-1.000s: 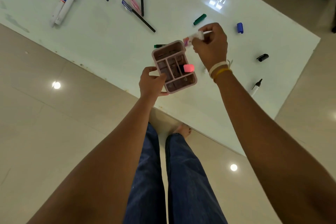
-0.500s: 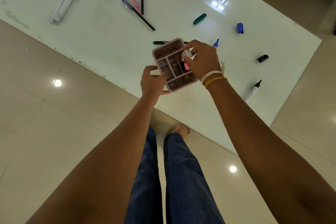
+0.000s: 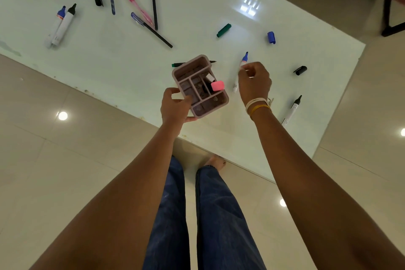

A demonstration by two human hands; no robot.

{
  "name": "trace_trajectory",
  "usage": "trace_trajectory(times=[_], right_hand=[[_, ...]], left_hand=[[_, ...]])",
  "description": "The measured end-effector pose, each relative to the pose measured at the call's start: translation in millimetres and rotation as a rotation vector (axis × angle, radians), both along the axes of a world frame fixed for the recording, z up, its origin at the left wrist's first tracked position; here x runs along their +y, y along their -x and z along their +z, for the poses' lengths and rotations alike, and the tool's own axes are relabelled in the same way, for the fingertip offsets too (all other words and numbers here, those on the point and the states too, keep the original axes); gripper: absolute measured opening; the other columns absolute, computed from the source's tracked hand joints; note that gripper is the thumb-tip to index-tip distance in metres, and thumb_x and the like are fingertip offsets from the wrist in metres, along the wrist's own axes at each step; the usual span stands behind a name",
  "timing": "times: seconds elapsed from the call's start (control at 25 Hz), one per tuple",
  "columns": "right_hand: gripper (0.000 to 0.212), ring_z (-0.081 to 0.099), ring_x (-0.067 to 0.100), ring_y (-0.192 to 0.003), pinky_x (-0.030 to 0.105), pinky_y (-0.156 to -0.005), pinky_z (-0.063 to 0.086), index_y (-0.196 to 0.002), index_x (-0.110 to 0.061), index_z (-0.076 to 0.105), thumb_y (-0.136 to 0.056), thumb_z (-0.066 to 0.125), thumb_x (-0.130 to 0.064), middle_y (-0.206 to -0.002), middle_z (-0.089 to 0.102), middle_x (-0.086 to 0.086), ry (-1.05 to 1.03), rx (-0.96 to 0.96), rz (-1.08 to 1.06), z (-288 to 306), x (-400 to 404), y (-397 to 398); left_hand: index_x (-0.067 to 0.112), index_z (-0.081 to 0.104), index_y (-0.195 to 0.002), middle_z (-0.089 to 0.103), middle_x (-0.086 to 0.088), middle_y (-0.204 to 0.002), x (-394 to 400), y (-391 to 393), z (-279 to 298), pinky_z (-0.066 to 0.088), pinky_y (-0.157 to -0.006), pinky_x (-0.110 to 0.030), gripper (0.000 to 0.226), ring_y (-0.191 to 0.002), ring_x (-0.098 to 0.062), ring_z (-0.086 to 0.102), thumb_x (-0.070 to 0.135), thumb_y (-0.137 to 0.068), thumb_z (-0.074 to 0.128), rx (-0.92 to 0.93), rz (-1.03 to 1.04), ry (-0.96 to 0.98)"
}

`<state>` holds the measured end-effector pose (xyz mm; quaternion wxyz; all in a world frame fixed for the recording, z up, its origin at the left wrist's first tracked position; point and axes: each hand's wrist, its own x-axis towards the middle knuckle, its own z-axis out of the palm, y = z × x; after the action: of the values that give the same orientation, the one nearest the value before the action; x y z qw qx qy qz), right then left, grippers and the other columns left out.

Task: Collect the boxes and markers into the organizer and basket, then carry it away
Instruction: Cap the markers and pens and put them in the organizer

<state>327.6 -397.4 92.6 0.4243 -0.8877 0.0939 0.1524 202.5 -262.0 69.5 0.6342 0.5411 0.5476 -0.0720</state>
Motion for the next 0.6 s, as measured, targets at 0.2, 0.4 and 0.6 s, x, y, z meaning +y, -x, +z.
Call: trace_trajectory(times=[0.2,0.4,0.6], right_hand=[[0.022,0.051,0.0,-0.06,0.015,-0.063,0.047,-0.102,-0.01,0.067,-0.087,0.051,-0.009,-0.079,0.061,-0.005,0.122,0.112,-0.162,-12.0,-47.8,3.6],[0.029,0.062,0.019,-0.091,0.024,-0.076,0.043,-0.109,-0.011,0.063,-0.088,0.064,-0.031,-0.109,0.068,0.005,0.141,0.231,-0.121,-37.3,-40.0,-16.7],[0.055,0.062,0.025,-0.108,0.03,-0.082,0.048,-0.123,-0.008,0.054,-0.083,0.07,-0.044,-0.117,0.064,0.008,0.322,0.345,0.1,-49.5,3.5,-61.2]], left_hand=[[0.016,0.047,-0.122,0.064,-0.01,-0.118,-10.3,-12.1,-1.4,0.061,-0.063,-0.044,0.045,-0.101,-0.028,0.067,0.018,-0.084,0.071,-0.001,-0.08,-0.025],[0.015,0.047,-0.124,0.064,-0.01,-0.118,-26.8,-18.9,-5.2,0.061,-0.068,-0.035,0.048,-0.096,-0.02,0.066,0.026,-0.084,0.07,-0.002,-0.129,-0.118],[0.013,0.046,-0.129,0.052,-0.009,-0.124,-23.1,-32.1,-0.7,0.053,-0.078,-0.025,0.052,-0.11,-0.02,0.053,0.032,-0.083,0.063,-0.083,-0.245,-0.668]])
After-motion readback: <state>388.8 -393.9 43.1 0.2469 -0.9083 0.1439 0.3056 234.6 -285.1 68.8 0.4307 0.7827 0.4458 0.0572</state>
